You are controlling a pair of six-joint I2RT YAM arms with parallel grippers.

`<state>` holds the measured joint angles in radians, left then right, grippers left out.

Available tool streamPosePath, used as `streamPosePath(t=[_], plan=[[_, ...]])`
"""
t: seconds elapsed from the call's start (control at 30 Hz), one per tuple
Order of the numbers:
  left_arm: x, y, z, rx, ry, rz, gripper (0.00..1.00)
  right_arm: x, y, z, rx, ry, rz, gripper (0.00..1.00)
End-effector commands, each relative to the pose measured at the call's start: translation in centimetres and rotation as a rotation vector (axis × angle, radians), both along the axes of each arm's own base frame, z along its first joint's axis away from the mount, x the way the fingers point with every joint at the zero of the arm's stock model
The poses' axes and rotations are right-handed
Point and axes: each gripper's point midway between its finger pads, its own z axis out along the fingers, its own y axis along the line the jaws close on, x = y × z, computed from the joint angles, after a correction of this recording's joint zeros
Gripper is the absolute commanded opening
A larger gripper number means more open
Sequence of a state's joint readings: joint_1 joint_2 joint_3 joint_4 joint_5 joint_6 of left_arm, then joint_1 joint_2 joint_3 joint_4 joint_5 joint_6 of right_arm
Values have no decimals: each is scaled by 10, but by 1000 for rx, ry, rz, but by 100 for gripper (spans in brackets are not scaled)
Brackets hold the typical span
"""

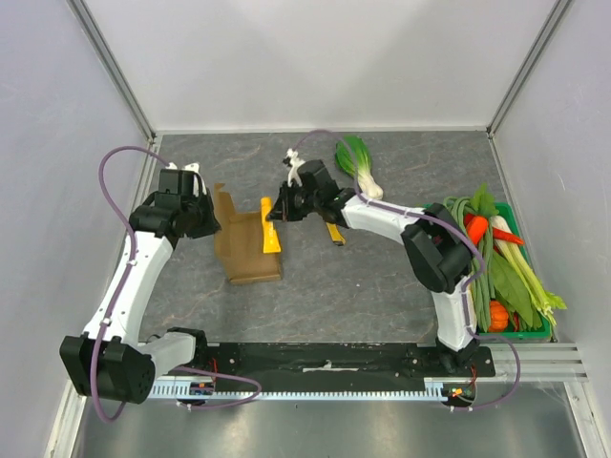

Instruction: Unpack the express box

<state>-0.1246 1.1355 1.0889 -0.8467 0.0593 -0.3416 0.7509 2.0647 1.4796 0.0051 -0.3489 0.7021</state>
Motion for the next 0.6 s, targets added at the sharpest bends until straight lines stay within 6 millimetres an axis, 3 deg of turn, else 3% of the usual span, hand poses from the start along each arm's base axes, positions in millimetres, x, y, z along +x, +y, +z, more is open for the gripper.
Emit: streamPosePath(t=[0.0, 0.1, 0.2, 0.3, 0.37, 0.57], plan=[[13, 16, 18, 97, -52, 9, 2, 18, -8, 90, 168, -112, -16, 4], [16, 21, 18, 125, -50, 21, 2, 22, -24, 97, 166, -125, -38, 5], [18, 23, 15, 138, -39, 24, 2, 23, -46, 79, 87, -184, -49, 5], [19, 22, 13, 129, -43, 29, 3, 16, -65, 40, -14, -173, -46, 5], [20, 21, 12, 121, -46, 34, 6, 14, -73, 24, -54, -164, -56, 5], [21, 12, 13, 73, -57, 17, 20, 9, -78, -30, -125, -78, -53, 11]])
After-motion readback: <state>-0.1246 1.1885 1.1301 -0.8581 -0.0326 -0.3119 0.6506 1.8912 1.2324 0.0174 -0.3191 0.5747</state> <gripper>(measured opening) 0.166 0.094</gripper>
